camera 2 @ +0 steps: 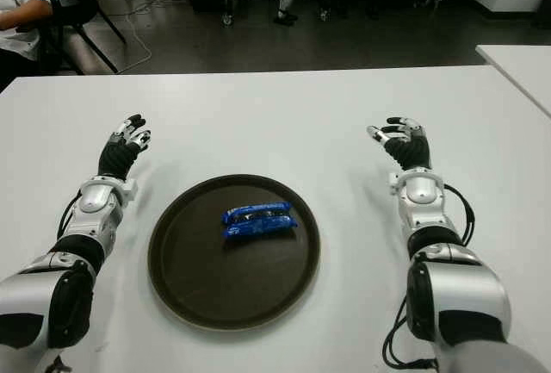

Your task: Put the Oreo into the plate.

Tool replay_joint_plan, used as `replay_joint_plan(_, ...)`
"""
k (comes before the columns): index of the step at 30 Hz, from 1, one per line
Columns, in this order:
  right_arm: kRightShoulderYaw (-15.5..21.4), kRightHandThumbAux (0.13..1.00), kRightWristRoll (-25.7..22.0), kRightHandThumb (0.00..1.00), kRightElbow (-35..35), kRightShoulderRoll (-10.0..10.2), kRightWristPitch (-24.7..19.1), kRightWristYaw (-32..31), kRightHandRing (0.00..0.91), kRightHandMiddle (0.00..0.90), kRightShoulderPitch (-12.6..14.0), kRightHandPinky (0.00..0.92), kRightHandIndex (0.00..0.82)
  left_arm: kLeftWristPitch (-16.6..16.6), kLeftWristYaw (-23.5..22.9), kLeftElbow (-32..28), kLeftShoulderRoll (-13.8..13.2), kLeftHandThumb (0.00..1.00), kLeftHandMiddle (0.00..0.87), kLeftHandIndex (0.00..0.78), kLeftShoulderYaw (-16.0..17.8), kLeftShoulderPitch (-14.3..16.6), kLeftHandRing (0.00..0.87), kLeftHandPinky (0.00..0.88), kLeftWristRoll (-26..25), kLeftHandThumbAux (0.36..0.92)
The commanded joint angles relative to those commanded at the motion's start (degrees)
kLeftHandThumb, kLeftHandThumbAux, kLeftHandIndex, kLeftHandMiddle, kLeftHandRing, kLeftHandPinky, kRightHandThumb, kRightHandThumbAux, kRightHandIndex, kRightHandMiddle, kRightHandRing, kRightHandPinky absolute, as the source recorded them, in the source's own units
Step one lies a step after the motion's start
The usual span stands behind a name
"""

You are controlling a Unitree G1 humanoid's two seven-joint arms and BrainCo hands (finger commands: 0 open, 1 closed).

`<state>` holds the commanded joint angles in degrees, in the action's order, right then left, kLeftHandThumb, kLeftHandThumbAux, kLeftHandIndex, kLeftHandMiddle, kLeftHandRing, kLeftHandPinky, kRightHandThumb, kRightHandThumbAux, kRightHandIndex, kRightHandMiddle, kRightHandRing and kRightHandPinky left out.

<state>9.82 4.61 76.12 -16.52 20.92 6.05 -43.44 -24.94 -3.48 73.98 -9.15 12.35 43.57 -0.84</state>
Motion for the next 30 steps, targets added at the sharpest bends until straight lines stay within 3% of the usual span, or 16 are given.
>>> replay_joint_plan(12,-0.86,0.649,0.98,0.164,-0.01,0.13,-0.11,-0.06,0.374,0.337,-0.14,0.401,0.268,2.18,-0.15,0.71,-0.45,0.088,0.102,0.042,0.00,0.67,0.084,0.072,0.03,0.601)
replay_joint_plan(30,-1.68,0.633,1.71,0.027,-0.77,0.75,1.75,-1.26,0.257,0.252,-0.31,0.252,0.166,4.29,-0.34,0.66,-0.45,0.074,0.096,0.032,-0.47,0.95,0.067,0.049,0.45,0.589)
